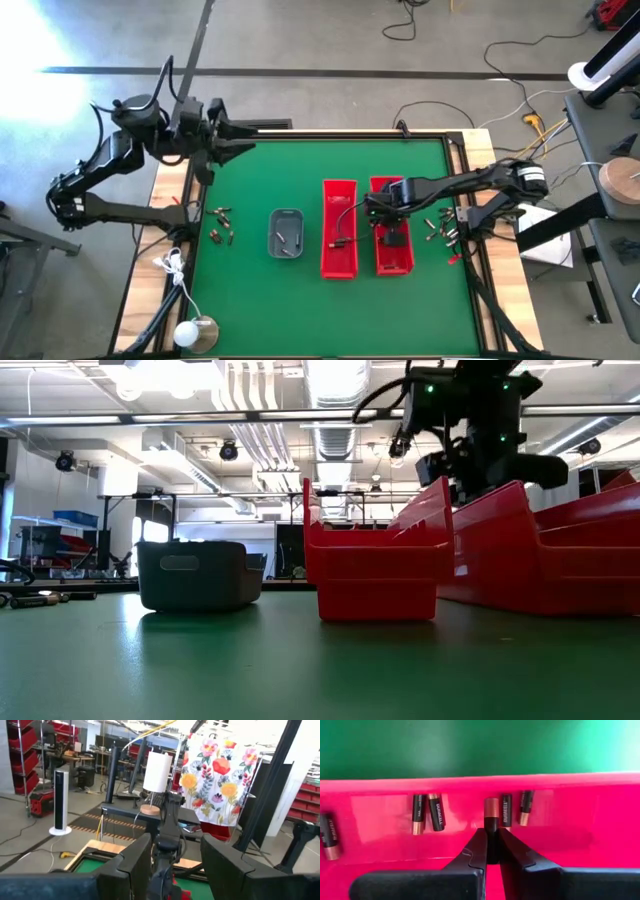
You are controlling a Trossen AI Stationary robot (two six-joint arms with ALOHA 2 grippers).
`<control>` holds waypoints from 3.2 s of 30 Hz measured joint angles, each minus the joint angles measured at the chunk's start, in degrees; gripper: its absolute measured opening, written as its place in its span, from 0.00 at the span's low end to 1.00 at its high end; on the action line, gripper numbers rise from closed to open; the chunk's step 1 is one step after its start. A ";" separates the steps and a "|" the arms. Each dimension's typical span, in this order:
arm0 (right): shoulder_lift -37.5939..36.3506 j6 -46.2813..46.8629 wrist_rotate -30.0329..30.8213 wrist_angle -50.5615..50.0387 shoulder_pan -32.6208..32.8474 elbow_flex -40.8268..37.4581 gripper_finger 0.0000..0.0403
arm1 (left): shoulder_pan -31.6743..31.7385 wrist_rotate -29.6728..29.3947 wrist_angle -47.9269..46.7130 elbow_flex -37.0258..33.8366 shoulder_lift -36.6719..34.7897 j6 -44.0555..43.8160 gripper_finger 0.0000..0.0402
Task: Sort batteries
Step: Put the small black battery into the right red bin, then adjust the right red bin on the table, then put the small black battery into the right red bin
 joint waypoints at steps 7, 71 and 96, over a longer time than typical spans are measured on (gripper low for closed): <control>5.39 -0.27 -2.36 0.28 0.00 -0.15 0.06 | -0.26 0.92 0.05 0.00 0.16 0.81 0.38; -2.53 -7.02 3.43 -13.57 -27.15 12.37 0.47 | -1.01 0.26 -0.64 0.00 -3.68 6.03 0.38; -18.17 94.47 14.67 4.22 -41.18 -24.48 0.42 | -0.99 -3.65 -2.08 0.00 -3.80 7.83 0.38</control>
